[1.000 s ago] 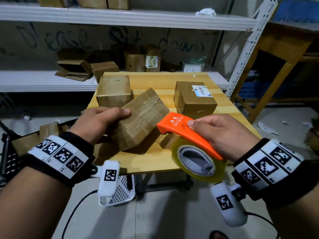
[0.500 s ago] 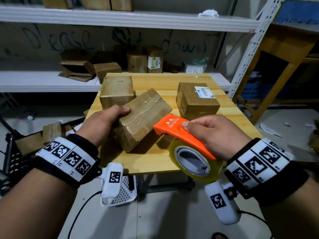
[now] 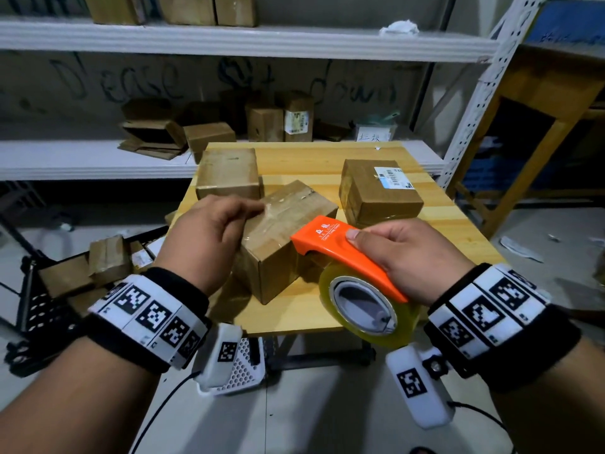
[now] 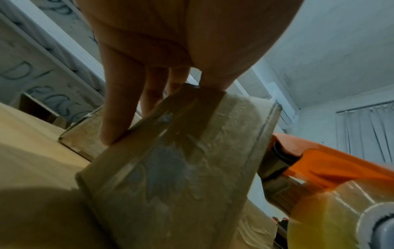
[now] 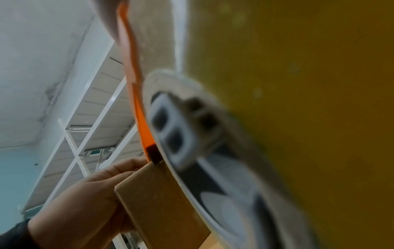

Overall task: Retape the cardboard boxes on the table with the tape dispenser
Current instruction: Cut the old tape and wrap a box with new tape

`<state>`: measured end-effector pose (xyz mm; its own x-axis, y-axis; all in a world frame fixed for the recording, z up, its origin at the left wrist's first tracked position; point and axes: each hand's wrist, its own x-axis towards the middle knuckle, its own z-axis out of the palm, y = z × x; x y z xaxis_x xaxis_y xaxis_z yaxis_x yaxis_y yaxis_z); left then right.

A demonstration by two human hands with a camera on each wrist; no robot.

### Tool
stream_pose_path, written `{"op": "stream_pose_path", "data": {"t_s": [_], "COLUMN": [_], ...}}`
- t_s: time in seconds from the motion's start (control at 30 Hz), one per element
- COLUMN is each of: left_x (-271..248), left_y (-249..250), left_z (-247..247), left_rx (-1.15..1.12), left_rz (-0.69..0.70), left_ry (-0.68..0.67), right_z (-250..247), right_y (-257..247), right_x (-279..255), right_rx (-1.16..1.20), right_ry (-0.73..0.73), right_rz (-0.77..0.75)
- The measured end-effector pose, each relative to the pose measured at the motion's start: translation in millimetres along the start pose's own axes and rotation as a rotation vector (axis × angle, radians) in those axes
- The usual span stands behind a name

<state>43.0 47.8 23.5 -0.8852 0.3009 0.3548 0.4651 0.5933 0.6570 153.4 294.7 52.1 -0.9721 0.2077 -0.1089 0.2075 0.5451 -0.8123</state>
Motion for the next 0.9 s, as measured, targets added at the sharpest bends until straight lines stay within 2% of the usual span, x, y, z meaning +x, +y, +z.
{"op": "stream_pose_path", "data": {"t_s": [0.13, 0.27, 0.4, 0.6, 0.73, 0.9], "left_x": [-5, -13, -12, -9, -1, 1], "left_y": [8, 20, 22, 16, 11, 9], "left_z": [-2, -4, 0, 2, -4, -2], "left_rx": [0.017, 0.142, 0.276, 0.172, -0.056, -0.144], "left_rz": [-0.017, -0.021, -0.015, -0.080, -0.199, -0.220], "left_ry": [-0.028, -0.177, -0.129, -0.087, -0.043, -0.041], "right_z": [2, 2, 2, -4, -9, -11], "right_y": [-1, -1, 0, 3, 4, 5], "right_x": [0, 0, 0, -1, -5, -9], "right_rx": [-0.015, -0.020, 0.013, 0.089, 0.105, 0.098], "right_ry": [0.015, 0.016, 0.018, 0.013, 0.025, 0.021], "right_rz": [-0.007, -0.006, -0.007, -0.030, -0.017, -0.023]}}
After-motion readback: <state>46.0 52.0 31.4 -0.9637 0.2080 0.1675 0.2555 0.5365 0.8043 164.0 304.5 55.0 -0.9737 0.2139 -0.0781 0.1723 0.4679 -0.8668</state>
